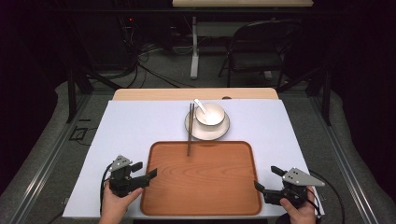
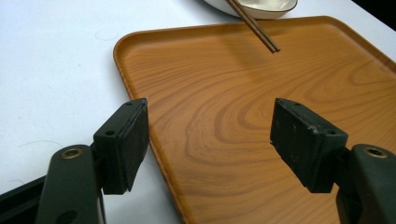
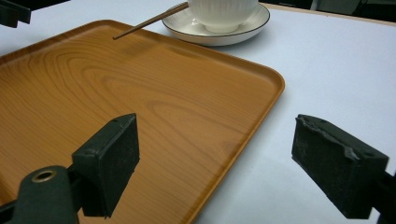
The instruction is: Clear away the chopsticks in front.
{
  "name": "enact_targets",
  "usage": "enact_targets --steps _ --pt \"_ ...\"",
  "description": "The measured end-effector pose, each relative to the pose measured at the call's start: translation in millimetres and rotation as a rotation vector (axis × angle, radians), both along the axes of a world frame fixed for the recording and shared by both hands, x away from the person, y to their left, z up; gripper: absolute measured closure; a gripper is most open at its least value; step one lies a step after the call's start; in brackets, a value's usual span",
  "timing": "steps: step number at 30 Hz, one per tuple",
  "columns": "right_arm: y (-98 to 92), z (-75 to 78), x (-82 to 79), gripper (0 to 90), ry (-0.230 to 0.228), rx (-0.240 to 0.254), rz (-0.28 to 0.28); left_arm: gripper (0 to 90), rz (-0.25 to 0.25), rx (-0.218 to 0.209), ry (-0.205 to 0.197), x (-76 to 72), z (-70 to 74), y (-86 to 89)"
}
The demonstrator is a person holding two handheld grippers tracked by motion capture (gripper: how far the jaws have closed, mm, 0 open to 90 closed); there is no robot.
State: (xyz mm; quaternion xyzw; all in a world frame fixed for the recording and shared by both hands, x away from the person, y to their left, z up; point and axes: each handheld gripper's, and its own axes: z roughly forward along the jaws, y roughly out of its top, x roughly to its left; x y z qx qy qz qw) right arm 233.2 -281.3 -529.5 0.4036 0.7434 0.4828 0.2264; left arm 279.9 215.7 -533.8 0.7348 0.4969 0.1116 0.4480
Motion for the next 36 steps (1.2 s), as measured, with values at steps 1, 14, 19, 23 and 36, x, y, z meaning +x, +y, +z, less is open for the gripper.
enact_targets --steps 1,14,19,23,36 --pt "-0.1 0.0 0.0 14.7 0.000 0.001 0.000 28.7 0.001 -0.004 0.007 0.8 0.0 0.5" --pt "0.8 0.2 0.0 14.7 -0.001 -0.002 0.009 40.6 0.020 -0.020 0.071 18.9 19.5 -4.4" --pt "0.7 0.1 0.4 14.7 0.000 0.002 0.008 41.4 0.008 -0.011 0.065 31.2 33.0 -8.9" --pt "0.7 0.0 1.0 14.7 0.003 0.004 0.008 41.4 0.003 -0.009 0.091 46.5 45.4 -12.9" --pt "-0.3 -0.3 1.4 14.7 0.006 0.010 0.005 43.9 0.001 -0.065 0.139 95.0 68.5 -28.9"
